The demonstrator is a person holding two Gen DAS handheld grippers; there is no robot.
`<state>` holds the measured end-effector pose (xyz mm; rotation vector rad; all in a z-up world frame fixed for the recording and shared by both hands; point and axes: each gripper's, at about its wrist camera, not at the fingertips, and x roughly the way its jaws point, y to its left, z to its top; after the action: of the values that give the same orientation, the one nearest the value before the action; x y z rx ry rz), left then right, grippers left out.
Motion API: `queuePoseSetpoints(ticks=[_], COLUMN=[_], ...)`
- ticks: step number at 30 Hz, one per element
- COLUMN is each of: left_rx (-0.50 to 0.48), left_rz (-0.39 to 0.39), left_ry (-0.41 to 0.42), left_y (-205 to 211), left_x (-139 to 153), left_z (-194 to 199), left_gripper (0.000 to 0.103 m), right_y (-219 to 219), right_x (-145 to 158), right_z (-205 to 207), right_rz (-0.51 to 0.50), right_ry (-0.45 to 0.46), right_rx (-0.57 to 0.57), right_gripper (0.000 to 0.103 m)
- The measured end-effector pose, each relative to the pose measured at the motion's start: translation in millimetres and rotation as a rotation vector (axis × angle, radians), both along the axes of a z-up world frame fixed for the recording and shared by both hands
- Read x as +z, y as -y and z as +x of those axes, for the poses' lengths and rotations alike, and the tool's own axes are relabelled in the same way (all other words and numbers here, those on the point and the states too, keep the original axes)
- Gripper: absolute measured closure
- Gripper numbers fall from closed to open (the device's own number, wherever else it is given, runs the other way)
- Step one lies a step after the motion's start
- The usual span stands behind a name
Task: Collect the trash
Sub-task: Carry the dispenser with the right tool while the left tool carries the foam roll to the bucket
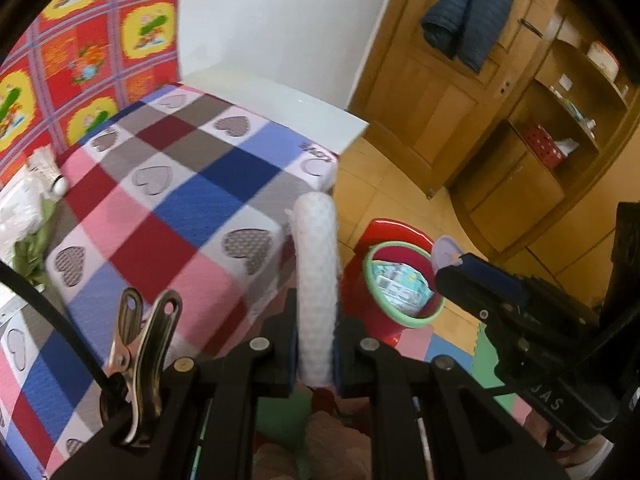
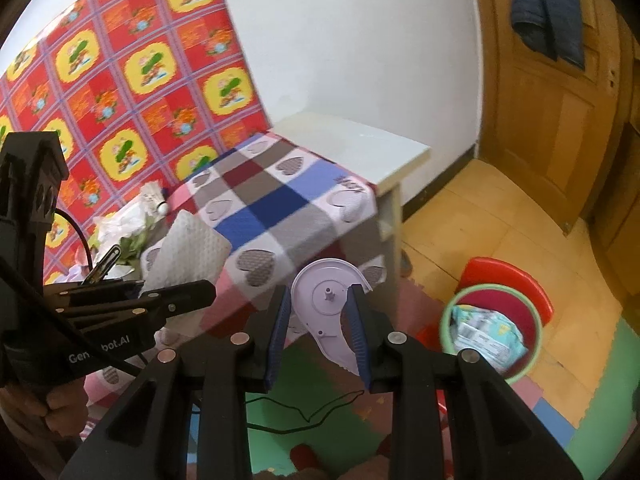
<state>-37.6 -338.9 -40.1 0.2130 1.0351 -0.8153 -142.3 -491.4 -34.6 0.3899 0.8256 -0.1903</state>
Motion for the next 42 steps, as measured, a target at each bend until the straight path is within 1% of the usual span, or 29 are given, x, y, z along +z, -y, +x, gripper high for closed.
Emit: queuePoseSetpoints(ticks=[9,17,23,29,33,37,42], left_rx=[-0.075,-0.159,-0.22,-0.281,-0.321,-0.344,-0.371], left_rz=[0.011,0.039,0.068,0.086,0.108,0.136,0.15], left_ry=[-0.026,-0.058,-0.08,-0.076,-0.075,-0.095,-0.126], left_y=[61,123,167,205,231,253,278], left_x=[-11,-35,-59,-80,-100,-126,-158], left_z=[-17,-33,-43,-53,-57,-59,-60], left_gripper=[0.09,0.09,0.09,0.09,0.09,0.09,0.09], right_y=[58,110,141,168,186,198,214], right_x=[-14,-39,-59,-87,-111,-137,-170], right_z=[-31,-55,-67,-71,-73,-75,-77], right_rz=[0.006,0.036,0.045,0.064,0.08,0.095,0.121], right_ry=[-0.033,-0.081,-0.107,-0.137,-0.158,-0.184,-0.215], right_rx=[-0.091,-0.173,-0.201,-0.221,-0.237,-0.257,-0.29], right_gripper=[0.073,0.073,0.073,0.073,0.073,0.073,0.073])
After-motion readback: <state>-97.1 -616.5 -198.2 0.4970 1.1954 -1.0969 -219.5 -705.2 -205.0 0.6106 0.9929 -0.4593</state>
